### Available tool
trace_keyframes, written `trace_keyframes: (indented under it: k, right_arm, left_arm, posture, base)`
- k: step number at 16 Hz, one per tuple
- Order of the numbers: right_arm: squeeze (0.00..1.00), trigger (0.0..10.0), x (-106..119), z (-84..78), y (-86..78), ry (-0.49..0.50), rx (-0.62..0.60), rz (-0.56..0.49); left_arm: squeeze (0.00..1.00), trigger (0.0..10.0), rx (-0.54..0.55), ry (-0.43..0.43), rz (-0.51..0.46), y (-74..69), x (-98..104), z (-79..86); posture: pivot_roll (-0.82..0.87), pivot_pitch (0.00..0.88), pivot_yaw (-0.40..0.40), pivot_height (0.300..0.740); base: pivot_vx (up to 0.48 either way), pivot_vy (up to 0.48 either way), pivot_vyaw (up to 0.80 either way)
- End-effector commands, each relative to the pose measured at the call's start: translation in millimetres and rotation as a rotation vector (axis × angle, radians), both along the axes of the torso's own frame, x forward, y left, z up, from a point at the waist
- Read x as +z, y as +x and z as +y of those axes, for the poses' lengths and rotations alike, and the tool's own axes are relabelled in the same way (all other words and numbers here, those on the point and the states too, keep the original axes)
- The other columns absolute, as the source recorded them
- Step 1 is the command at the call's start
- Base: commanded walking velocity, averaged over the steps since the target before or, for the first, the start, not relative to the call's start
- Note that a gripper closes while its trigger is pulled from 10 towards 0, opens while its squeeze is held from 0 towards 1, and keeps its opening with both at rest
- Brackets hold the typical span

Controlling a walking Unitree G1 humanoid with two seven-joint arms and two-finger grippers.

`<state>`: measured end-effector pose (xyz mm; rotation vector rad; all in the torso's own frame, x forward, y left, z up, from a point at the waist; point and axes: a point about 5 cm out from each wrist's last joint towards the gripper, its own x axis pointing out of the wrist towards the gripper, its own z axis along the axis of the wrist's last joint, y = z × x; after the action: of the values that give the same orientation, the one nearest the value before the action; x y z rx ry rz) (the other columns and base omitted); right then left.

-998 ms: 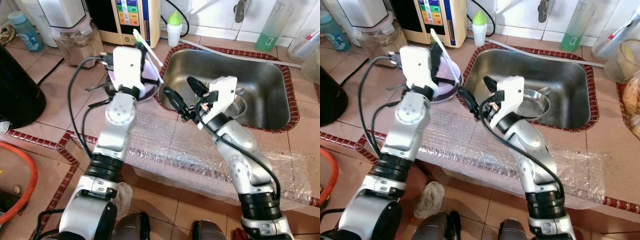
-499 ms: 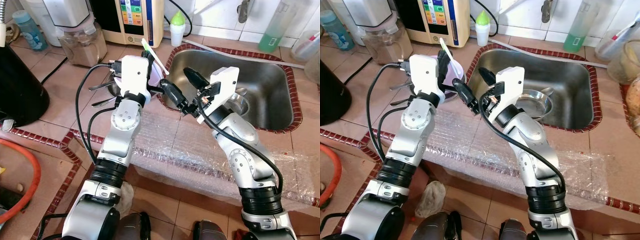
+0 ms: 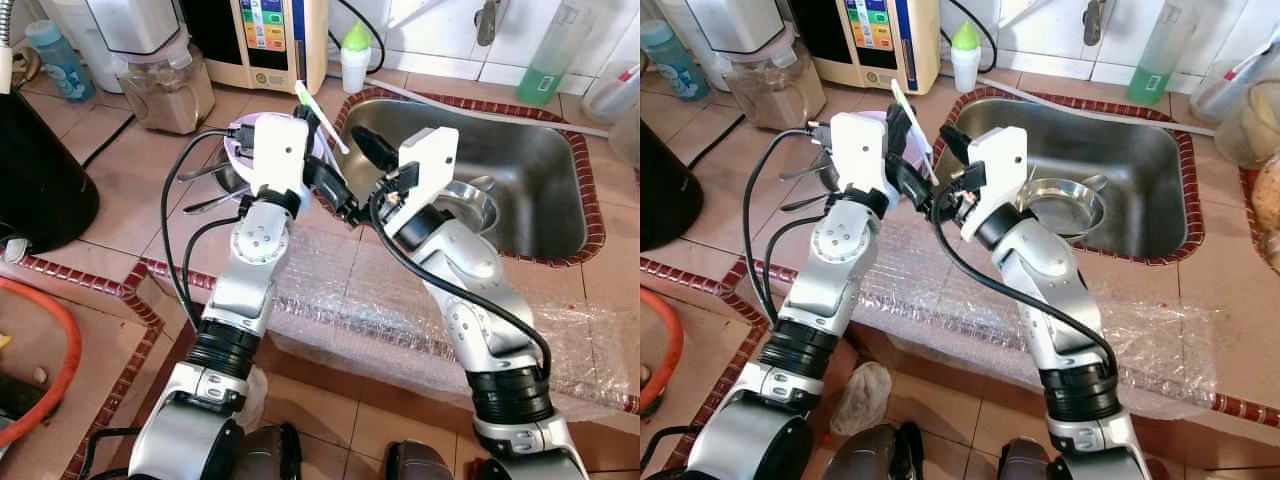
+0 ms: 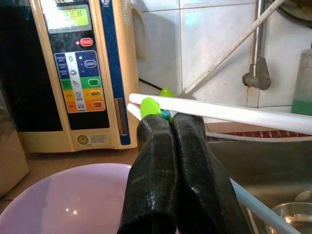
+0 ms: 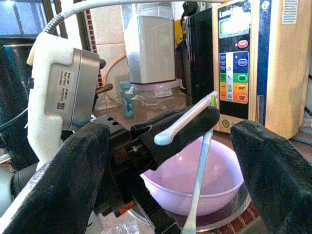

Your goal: Kitchen organization

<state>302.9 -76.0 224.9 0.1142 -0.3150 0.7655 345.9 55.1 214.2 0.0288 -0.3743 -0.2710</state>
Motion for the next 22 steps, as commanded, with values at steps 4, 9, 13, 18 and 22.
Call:
trace_keyframes:
  k: [4,9,13,18,22]
  right_arm:
    - [0.00,0.0,7.1,6.0,3.2,0.017,-0.010,-0.036]
    - [0.00,0.0,6.7,6.7,6.0,0.031,-0.022,-0.031]
    - [0.00,0.0,6.7,6.9,7.4,0.038,-0.030,-0.031]
    - [0.00,0.0,6.6,6.5,8.5,0.045,-0.041,-0.031]
    - [0.00,0.0,6.5,5.6,9.4,0.050,-0.049,-0.030]
  left_arm:
    - [0.00,8.5,-0.004,0.007,-0.008,-2.0,1.7,-0.3]
    - [0.00,8.8,0.001,0.009,-0.006,-1.6,1.2,1.3]
    - [0.00,8.9,0.000,0.009,-0.006,-1.3,1.5,1.0]
    - [0.00,9.0,-0.003,0.013,-0.004,-1.0,1.2,0.8]
    - [0.00,9.0,0.000,0.015,-0.005,-0.8,1.2,1.7]
  posture:
    - [-0.07,0.097,0.072,0.740]
    - [-0.07,0.098,0.070,0.740]
    - [-0.07,0.099,0.074,0.740]
    - [-0.07,0.099,0.077,0.740]
    - [-0.06,0.099,0.077,0.740]
  base:
    - [0.000,0.000,0.00]
    - [0.000,0.000,0.00]
    - [0.000,0.000,0.00]
    - [0.000,0.000,0.00]
    - [0.000,0.000,0.00]
